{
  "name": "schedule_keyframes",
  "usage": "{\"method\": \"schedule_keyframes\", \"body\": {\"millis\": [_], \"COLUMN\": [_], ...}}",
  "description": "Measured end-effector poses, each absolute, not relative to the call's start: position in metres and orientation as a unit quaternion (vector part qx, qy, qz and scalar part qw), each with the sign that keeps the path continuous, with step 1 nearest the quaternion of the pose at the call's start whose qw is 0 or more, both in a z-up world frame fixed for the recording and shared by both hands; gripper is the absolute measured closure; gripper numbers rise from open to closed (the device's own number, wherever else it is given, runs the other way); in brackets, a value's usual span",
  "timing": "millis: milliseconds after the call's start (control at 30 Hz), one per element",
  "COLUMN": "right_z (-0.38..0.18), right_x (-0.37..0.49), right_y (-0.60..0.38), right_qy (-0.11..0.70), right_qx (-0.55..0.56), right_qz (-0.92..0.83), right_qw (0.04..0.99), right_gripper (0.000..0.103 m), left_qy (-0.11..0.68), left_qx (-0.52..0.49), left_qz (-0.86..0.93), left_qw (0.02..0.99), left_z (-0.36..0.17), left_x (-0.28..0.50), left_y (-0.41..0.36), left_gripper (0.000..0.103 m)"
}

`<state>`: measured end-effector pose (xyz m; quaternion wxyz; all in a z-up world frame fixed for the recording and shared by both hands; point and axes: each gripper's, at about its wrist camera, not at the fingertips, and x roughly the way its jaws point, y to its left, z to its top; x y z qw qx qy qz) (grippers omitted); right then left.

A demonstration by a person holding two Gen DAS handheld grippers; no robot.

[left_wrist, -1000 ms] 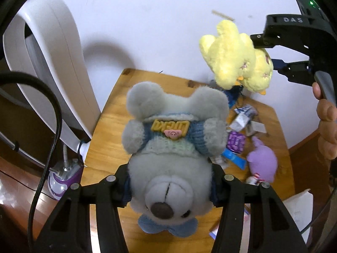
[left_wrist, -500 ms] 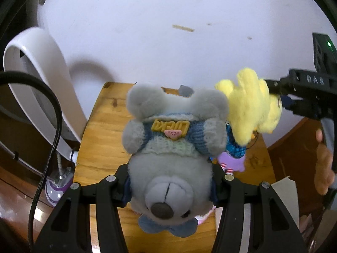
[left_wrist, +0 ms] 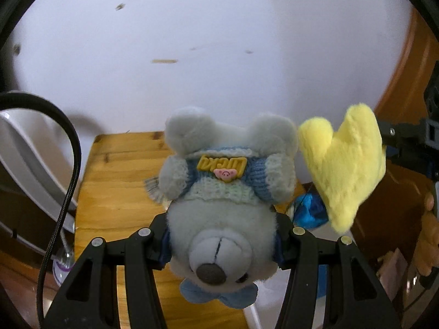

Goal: Organize objects
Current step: 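Carry the white bear and yellow plush into the tray and release both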

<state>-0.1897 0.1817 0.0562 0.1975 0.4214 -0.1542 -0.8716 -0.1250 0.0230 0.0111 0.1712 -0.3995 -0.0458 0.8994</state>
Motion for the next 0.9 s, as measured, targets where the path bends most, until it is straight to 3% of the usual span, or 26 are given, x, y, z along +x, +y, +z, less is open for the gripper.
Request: {"method": "schedule_keyframes", "body": {"millis": [400,900], "right_z": [0.045,-0.059], "right_x": [-0.1,-0.035], "right_y": [0.257,0.298], "right_qy": [-0.179,-0.181], "right_qx": [0.409,0.459], "right_qz": [-0.877,-0.857], "right_qw": [0.178,0.149], "right_gripper": [0.054,0.054], "left_qy": [-0.005,0.07], "left_qx": [-0.389,-0.496], "left_qz": [0.893,0.835], "left_qw": [0.225,0.229], "left_z": [0.028,-0.059], "left_x": [-0.093,-0.089], "left_y": [0.095,0.161], "left_gripper": [0.044,0.044]}}
